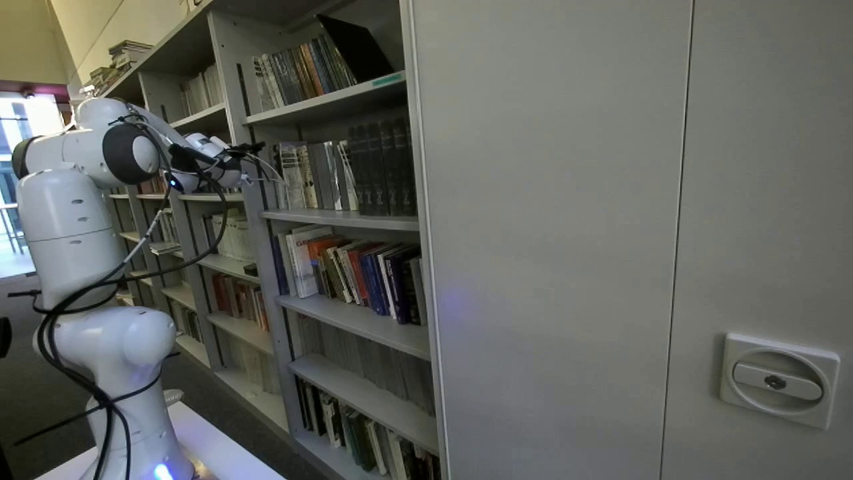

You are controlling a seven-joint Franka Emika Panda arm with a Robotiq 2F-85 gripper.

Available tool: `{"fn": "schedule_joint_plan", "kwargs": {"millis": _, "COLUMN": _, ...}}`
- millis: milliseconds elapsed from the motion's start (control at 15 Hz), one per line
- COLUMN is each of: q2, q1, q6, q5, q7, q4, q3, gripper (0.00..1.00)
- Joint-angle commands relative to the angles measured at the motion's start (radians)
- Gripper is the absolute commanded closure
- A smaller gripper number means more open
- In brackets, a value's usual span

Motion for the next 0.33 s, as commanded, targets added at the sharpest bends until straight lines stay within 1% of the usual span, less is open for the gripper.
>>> {"fn": "schedule_joint_plan", "kwargs": {"millis": 0, "q2": 0.002, "q1": -0.009, "q6": -0.002, "q5": -0.008, "q7": 0.000, "q4": 0.004, "q3": 0.011, "gripper": 0.00}}
{"fn": "schedule_joint_plan", "kwargs": {"millis": 267, "q2": 0.002, "q1": -0.009, "q6": -0.003, "q5": -0.014, "q7": 0.001, "q4": 0.004, "q3": 0.011, "gripper": 0.00}}
